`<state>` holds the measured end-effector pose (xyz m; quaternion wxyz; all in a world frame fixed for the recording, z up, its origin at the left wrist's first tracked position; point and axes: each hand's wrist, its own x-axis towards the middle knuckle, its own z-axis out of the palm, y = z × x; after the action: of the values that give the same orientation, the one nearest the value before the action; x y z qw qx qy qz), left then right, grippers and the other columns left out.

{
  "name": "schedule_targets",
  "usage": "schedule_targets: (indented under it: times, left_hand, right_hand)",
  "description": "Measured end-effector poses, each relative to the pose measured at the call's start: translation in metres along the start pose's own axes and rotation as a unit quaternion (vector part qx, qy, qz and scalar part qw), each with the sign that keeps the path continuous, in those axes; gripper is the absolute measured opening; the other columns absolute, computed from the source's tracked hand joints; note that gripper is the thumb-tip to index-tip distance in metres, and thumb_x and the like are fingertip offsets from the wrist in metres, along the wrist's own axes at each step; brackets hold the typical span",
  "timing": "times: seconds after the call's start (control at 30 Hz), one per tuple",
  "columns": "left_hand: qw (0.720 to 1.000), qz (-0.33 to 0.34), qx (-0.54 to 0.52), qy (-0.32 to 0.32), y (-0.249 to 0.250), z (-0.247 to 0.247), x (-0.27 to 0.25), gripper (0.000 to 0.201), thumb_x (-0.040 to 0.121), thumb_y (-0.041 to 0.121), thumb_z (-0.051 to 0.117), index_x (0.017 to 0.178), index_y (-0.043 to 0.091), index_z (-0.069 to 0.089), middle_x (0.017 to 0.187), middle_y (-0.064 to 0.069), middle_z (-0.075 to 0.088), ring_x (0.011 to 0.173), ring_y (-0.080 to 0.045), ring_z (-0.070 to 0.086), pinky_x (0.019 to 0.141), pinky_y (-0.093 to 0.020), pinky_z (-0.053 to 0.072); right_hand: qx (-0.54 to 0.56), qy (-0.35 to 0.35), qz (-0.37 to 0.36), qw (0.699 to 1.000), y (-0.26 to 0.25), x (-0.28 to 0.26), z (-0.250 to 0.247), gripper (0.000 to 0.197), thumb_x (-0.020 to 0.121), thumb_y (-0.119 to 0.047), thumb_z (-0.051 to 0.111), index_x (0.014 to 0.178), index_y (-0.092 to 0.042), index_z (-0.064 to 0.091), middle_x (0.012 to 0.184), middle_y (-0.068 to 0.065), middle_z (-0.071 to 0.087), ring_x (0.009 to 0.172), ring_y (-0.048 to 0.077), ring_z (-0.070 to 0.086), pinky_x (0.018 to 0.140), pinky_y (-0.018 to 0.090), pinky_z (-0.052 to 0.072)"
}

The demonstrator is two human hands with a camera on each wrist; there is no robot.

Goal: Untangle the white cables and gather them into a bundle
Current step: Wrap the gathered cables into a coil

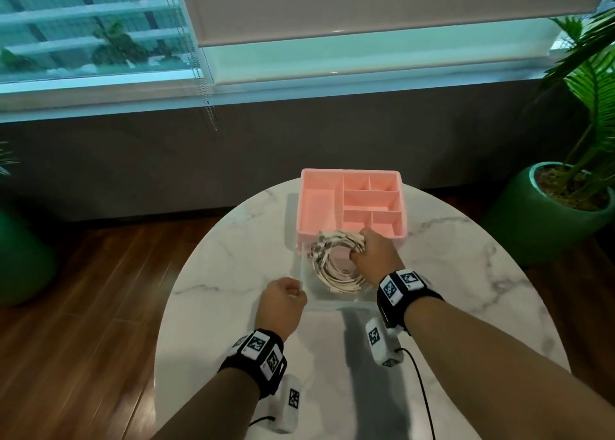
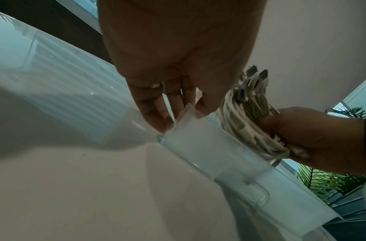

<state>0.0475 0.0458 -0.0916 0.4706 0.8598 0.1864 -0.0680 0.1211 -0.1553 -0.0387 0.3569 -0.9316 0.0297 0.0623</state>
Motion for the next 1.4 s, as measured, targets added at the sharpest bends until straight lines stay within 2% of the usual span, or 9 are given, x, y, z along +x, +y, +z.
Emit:
schedule_targets:
  times: [0.13,0.3,0.47,0.57,0.67,0.77,0.93,1.2,1.4]
  left_hand:
    - [1.0,0.014,0.013,0.014,-0.004,0.003,0.001,0.02,0.089,0.018,0.07,0.107,0.013,0.074,0.09,0.005,0.072,0.077,-0.001,0.063,0.063,-0.006,0.04]
    - [1.0,0.015,0.017,0.013,-0.003,0.002,0.002,0.02,0.089,0.017,0.069,0.108,0.013,0.074,0.09,0.005,0.072,0.079,-0.007,0.064,0.075,-0.018,0.043]
    - [0.999,0.017,0.024,0.017,-0.004,0.003,0.001,0.02,0.09,0.018,0.068,0.109,0.014,0.073,0.09,0.007,0.071,0.075,0.003,0.06,0.062,-0.004,0.039]
    - [0.999,0.016,0.024,0.015,-0.005,0.003,0.002,0.021,0.09,0.019,0.068,0.109,0.014,0.074,0.093,0.005,0.073,0.077,0.001,0.062,0.063,-0.004,0.039]
    - [0.999,0.018,0.025,0.012,-0.005,0.002,0.002,0.02,0.09,0.02,0.069,0.109,0.015,0.074,0.097,0.004,0.074,0.079,-0.002,0.063,0.072,-0.015,0.044]
    - [1.0,0.015,0.022,0.011,-0.004,0.002,0.002,0.02,0.09,0.02,0.069,0.109,0.016,0.074,0.097,0.003,0.074,0.081,-0.007,0.065,0.078,-0.02,0.046]
    - [1.0,0.016,0.022,0.011,-0.005,0.001,0.002,0.02,0.09,0.021,0.07,0.109,0.015,0.073,0.096,0.003,0.074,0.083,-0.01,0.066,0.078,-0.019,0.046]
    - [1.0,0.025,0.01,0.0,-0.008,0.0,0.003,0.023,0.092,0.02,0.07,0.113,0.011,0.074,0.094,0.003,0.073,0.084,-0.011,0.066,0.081,-0.02,0.047]
    - [0.999,0.038,-0.007,-0.015,-0.01,-0.003,0.002,0.025,0.093,0.022,0.071,0.116,0.011,0.072,0.095,0.005,0.07,0.086,-0.011,0.065,0.081,-0.021,0.047]
  right_hand:
    - [-0.076,-0.032,-0.04,0.996,0.007,-0.002,0.009,0.015,0.084,-0.018,0.067,0.099,-0.017,0.064,0.089,-0.001,0.069,0.084,0.024,0.064,0.07,0.027,0.045]
    - [-0.081,-0.053,0.017,0.995,0.012,0.001,0.009,0.028,0.085,-0.014,0.071,0.112,-0.012,0.067,0.103,0.006,0.072,0.094,0.027,0.067,0.083,0.032,0.052]
    - [-0.1,-0.11,0.13,0.98,0.019,0.004,0.01,0.026,0.083,-0.016,0.076,0.074,-0.012,0.052,0.084,0.006,0.061,0.078,0.026,0.06,0.073,0.035,0.051]
    - [-0.143,-0.091,0.145,0.975,0.021,0.006,0.016,0.011,0.091,-0.016,0.065,0.093,-0.008,0.058,0.104,0.012,0.065,0.083,0.027,0.06,0.077,0.036,0.053]
    - [-0.217,-0.049,0.162,0.961,0.017,0.01,0.031,0.033,0.099,-0.016,0.05,0.128,-0.001,0.048,0.127,0.016,0.048,0.112,0.034,0.055,0.091,0.041,0.049]
    - [-0.255,-0.009,0.17,0.952,0.016,0.01,0.041,0.042,0.098,-0.023,0.05,0.135,-0.004,0.041,0.132,0.015,0.044,0.122,0.033,0.045,0.091,0.044,0.05]
    - [-0.194,-0.04,0.137,0.971,0.021,0.0,0.035,0.088,0.083,-0.061,0.065,0.14,-0.002,0.034,0.139,0.016,0.042,0.127,0.037,0.042,0.099,0.047,0.047]
    - [-0.196,0.046,-0.085,0.976,0.016,-0.046,0.03,0.068,0.089,-0.07,0.037,0.138,-0.022,0.038,0.141,0.004,0.044,0.127,0.028,0.045,0.104,0.047,0.046]
    - [-0.251,-0.091,-0.082,0.96,0.011,-0.043,0.044,0.105,0.079,-0.089,0.025,0.158,-0.025,0.0,0.167,0.001,0.009,0.15,0.038,0.014,0.118,0.06,0.023]
